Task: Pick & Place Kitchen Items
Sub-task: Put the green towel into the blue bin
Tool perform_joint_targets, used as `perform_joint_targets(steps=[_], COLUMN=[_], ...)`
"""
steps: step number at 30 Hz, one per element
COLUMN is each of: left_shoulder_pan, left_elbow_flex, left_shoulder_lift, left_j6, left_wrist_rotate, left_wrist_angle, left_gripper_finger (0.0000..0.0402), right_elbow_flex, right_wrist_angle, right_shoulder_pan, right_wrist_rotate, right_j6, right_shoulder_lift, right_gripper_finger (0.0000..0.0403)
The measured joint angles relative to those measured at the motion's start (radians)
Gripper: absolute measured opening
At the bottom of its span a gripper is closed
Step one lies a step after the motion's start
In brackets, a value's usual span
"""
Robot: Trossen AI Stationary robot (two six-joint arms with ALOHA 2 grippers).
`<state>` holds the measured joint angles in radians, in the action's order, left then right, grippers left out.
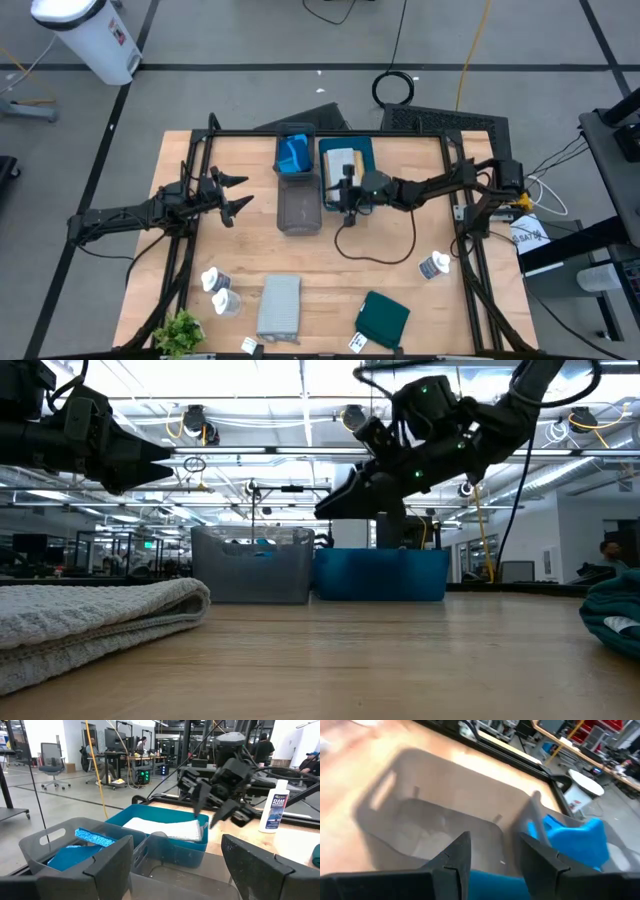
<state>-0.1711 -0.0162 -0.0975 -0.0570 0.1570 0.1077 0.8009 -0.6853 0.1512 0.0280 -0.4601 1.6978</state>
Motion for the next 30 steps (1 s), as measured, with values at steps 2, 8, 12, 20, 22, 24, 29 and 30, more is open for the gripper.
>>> perform_joint_targets(steps=[2,8,12,20,22,24,29,30], left_shoulder_pan=[0.0,0.0,0.0,0.0,0.0,0.0,0.0,0.0], left_elbow_flex=[0.0,0.0,0.0,0.0,0.0,0.0,0.0,0.0], left_shoulder_lift=[0.0,0.0,0.0,0.0,0.0,0.0,0.0,0.0], left_j6=[0.0,0.0,0.0,0.0,0.0,0.0,0.0,0.0], left_wrist_rotate=[0.0,0.0,0.0,0.0,0.0,0.0,0.0,0.0], left_wrist_angle=[0.0,0.0,0.0,0.0,0.0,0.0,0.0,0.0], left_gripper_finger=[0.0308,0.0308,0.0308,0.0308,0.0308,0.0308,0.0308,0.0308], right_elbow_flex=[0.0,0.0,0.0,0.0,0.0,0.0,0.0,0.0], right_wrist_angle=[0.0,0.006,0.01,0.094,0.135,0.198,0.351,0.379], right_shoulder_pan=[-0.031,-0.139,-0.226,-0.401,-0.443,-0.485,-0.57,-0.584], right_wrist_rotate=[0.0,0.0,-0.001,-0.003,-0.001,-0.001,0.0,0.0], right_j6=[0.025,0.085,0.115,0.278,0.327,0.369,0.463,0.479], right_shoulder_lift=[0.0,-0.007,-0.051,-0.218,-0.254,-0.289,-0.35,-0.354], right_gripper_finger=[0.013,0.013,0.013,0.013,0.013,0.013,0.013,0.013])
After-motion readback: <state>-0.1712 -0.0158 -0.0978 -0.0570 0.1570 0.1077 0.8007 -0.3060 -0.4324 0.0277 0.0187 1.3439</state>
